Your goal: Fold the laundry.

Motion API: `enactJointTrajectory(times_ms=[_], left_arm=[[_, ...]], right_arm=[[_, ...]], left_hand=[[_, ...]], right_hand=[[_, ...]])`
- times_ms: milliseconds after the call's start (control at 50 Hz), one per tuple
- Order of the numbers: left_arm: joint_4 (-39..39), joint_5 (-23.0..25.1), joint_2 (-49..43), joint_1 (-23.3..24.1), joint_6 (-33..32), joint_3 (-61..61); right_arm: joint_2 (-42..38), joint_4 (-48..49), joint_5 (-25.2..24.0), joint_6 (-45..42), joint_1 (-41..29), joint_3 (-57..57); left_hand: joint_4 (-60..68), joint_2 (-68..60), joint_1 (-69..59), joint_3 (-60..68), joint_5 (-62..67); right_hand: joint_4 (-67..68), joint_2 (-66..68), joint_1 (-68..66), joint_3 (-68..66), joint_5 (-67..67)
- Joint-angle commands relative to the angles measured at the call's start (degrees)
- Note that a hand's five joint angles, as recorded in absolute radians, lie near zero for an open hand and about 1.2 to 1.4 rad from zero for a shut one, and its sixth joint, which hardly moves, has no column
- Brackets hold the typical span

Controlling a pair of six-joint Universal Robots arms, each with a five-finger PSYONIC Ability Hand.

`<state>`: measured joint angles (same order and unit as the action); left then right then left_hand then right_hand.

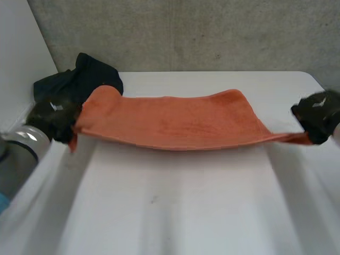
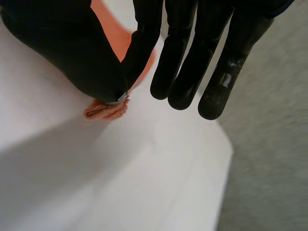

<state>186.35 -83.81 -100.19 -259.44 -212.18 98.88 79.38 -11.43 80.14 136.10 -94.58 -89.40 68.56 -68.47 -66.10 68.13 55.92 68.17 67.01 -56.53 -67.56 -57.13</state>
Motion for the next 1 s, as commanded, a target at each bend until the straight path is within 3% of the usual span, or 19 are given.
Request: enactJointTrajectory(times_ms=[20,140,200,380,460,560,660,720,800,860,920,940,1000], left_arm=[[-11.79,-0.48,19.77,1.92,-0.51,-3.69],[-17.6,-0.39,18.2,2.36,-1.91,-6.94],[-17.6,-0.73,12.42,2.27,-3.75,-7.91],[-17.51,-1.35,-10.97,2.53,-7.37,-16.77],[-16.29,-1.97,-19.76,2.44,-7.28,-23.89],[-5.93,-3.64,-24.87,3.32,-7.72,-31.1],[12.41,-4.34,-25.49,4.55,-7.81,-36.72],[17.81,-4.87,-25.4,4.99,-7.81,-39.72],[18.88,-5.04,-24.27,6.48,-7.81,-40.7],[18.87,-4.96,-21.11,7.63,-7.46,-36.32],[19.49,-4.52,-17.68,8.07,-7.46,-29.37],[19.58,-4.52,-17.15,8.16,-7.37,-28.14],[19.58,-4.6,-16.0,8.51,-7.1,-24.62]], right_arm=[[8.78,-20.44,-1.21,-4.17,0.01,16.5],[8.17,-26.18,-2.09,-6.46,-0.52,21.98],[5.98,-26.1,-1.92,-6.55,-0.6,22.42],[-12.21,-26.1,0.19,-6.02,-5.52,26.37],[-20.91,-23.29,4.05,-4.53,-6.31,31.99],[-29.09,-12.6,9.76,-0.76,-9.73,42.17],[-32.79,0.25,11.36,0.92,-10.89,52.99],[-33.41,7.36,11.97,1.62,-11.24,58.43],[-32.62,6.87,12.32,1.98,-13.34,60.13],[-29.82,2.85,12.94,3.11,-16.59,56.9],[-26.39,-2.17,13.38,6.45,-18.09,50.31],[-23.77,-4.8,13.03,9.59,-18.27,45.15],[-19.89,-6.5,12.5,15.84,-18.36,37.3]], left_hand=[[11.44,-11.53,-13.9,11.87,14.08],[11.44,-11.53,-13.9,11.87,14.08],[11.44,-11.53,-13.9,11.87,14.08],[11.44,-11.53,-13.9,11.87,14.08],[11.44,-11.53,-13.9,11.87,14.08],[11.44,-11.53,-13.9,11.87,14.08],[11.44,-11.53,-13.9,11.87,14.08],[11.44,-11.53,-13.9,11.87,14.08],[11.44,-11.53,-13.9,11.87,14.08],[11.44,-11.53,-13.9,11.87,14.08],[11.44,-11.53,-13.9,11.87,14.08],[11.44,-11.53,-13.9,11.87,14.08],[11.44,-11.53,-13.9,11.87,14.08]], right_hand=[[11.83,12.99,-23.47,-12.44,-12.87],[11.83,12.99,-23.47,-12.44,-12.87],[11.83,12.99,-23.47,-12.44,-12.87],[11.83,12.99,-23.47,-12.44,-12.87],[11.83,12.99,-23.47,-12.44,-12.87],[11.83,12.99,-23.47,-12.44,-12.87],[11.83,12.99,-23.47,-12.44,-12.87],[11.83,12.99,-23.47,-12.44,-12.87],[11.83,12.99,-23.47,-12.44,-12.87],[-15.23,-14.07,3.59,14.62,14.19],[-34.13,-32.97,22.49,33.52,33.09],[-48.02,-46.86,36.38,47.41,46.98],[-53.54,-52.38,41.9,52.92,52.5]])
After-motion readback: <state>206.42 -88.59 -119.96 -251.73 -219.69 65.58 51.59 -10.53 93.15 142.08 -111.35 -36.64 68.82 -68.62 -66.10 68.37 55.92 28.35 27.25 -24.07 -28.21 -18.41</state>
